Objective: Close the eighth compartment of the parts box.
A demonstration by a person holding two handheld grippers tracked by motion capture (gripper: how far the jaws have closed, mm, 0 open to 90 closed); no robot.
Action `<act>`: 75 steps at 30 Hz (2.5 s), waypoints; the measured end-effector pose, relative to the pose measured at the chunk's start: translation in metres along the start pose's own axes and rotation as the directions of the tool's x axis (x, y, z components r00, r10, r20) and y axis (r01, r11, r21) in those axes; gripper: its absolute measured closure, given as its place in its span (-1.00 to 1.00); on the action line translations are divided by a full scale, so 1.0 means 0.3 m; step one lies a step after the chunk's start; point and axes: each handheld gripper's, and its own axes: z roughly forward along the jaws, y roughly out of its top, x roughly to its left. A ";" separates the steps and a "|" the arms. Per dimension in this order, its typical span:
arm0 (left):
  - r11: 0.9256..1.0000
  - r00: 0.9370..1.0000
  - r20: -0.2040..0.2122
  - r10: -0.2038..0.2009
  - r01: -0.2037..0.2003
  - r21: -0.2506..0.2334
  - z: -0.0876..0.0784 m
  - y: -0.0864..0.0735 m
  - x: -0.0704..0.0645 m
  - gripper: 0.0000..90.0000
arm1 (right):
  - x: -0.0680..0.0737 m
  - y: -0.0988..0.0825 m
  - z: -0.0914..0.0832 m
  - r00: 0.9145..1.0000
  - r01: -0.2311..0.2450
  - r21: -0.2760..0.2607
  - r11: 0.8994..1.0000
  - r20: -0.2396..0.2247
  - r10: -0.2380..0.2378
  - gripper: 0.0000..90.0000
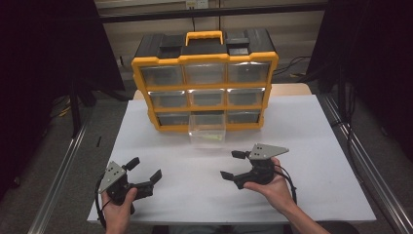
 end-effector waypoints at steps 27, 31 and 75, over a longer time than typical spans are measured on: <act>1.000 1.000 0.008 0.011 -0.011 0.003 0.001 0.001 -0.005 -0.91 | -0.027 0.077 0.127 0.998 0.049 0.017 0.999 -0.035 -0.048 -0.01; 1.000 1.000 0.005 0.011 -0.011 0.004 0.002 -0.001 -0.004 -0.91 | -0.035 0.072 0.146 0.998 0.038 0.027 0.999 -0.048 -0.037 0.17; 1.000 1.000 0.007 0.001 -0.001 0.002 0.006 -0.005 -0.006 -0.91 | -0.110 0.113 0.239 0.998 0.035 0.040 0.999 -0.060 -0.032 1.00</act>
